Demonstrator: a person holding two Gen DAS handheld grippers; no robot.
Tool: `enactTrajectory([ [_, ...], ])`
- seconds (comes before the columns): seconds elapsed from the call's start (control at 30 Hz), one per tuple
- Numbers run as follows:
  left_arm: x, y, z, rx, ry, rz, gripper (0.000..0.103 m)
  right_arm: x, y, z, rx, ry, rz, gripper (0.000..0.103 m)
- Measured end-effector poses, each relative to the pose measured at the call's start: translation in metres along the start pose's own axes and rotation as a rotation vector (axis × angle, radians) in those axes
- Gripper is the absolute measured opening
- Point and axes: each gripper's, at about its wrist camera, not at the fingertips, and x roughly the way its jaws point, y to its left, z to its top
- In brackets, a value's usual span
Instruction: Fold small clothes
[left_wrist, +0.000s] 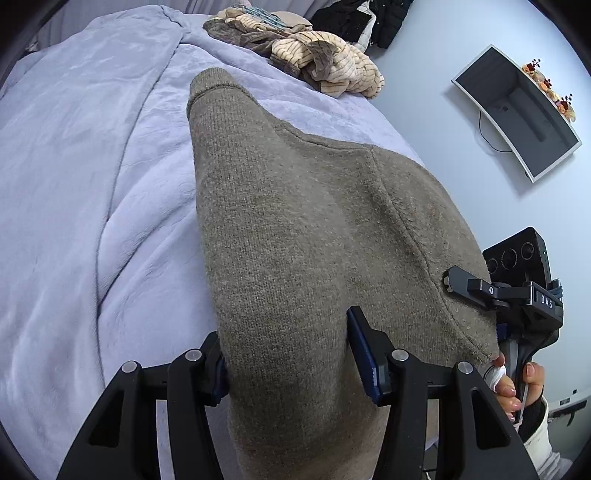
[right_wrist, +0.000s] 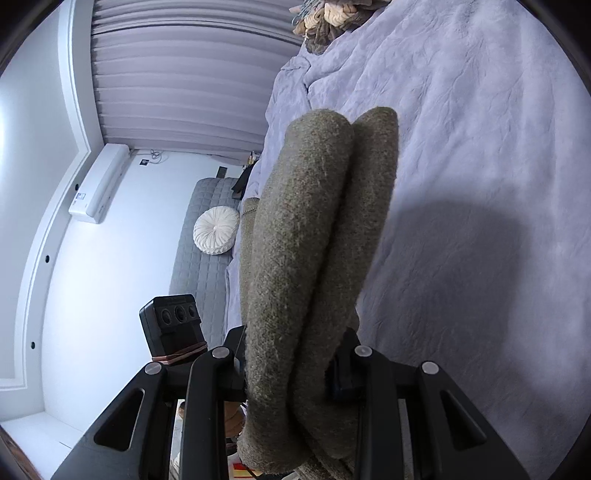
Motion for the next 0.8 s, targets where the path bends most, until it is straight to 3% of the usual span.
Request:
enactTrajectory([
  [0.13,-0.022,0.015,-0.035,-0.017,0.002,0.037,0.056,0.02,0.007,-0.033,0.009,0.041,0.024,0.032],
  [0.23,-0.017,0.028,-0.058,-0.043,0.018,0.077,0.056,0.04,0.003,-0.056,0.026,0.071,0.014,0.032],
  [0.3,-0.007,0.037,-0.069,-0.065,0.029,0.102,0.056,0.053,-0.005,-0.065,0.044,0.087,-0.011,0.033],
  [0.43,0.009,0.062,-0.086,-0.146,0.06,0.184,0.056,0.067,-0.023,-0.085,0.052,0.102,-0.148,0.035],
  [0.5,0.002,0.07,-0.093,-0.167,0.03,0.199,0.058,0.06,-0.024,-0.089,0.032,0.081,-0.218,0.039],
  [0.6,-0.013,0.072,-0.095,-0.151,-0.037,0.245,0.058,0.04,-0.017,-0.091,-0.013,0.045,-0.295,0.06],
  [0.7,-0.023,0.071,-0.095,-0.087,-0.101,0.368,0.058,0.027,0.002,-0.088,-0.127,-0.001,-0.389,0.06],
  [0.8,-0.02,0.074,-0.098,-0.061,-0.114,0.437,0.058,0.039,0.012,-0.075,-0.147,-0.001,-0.382,0.058],
])
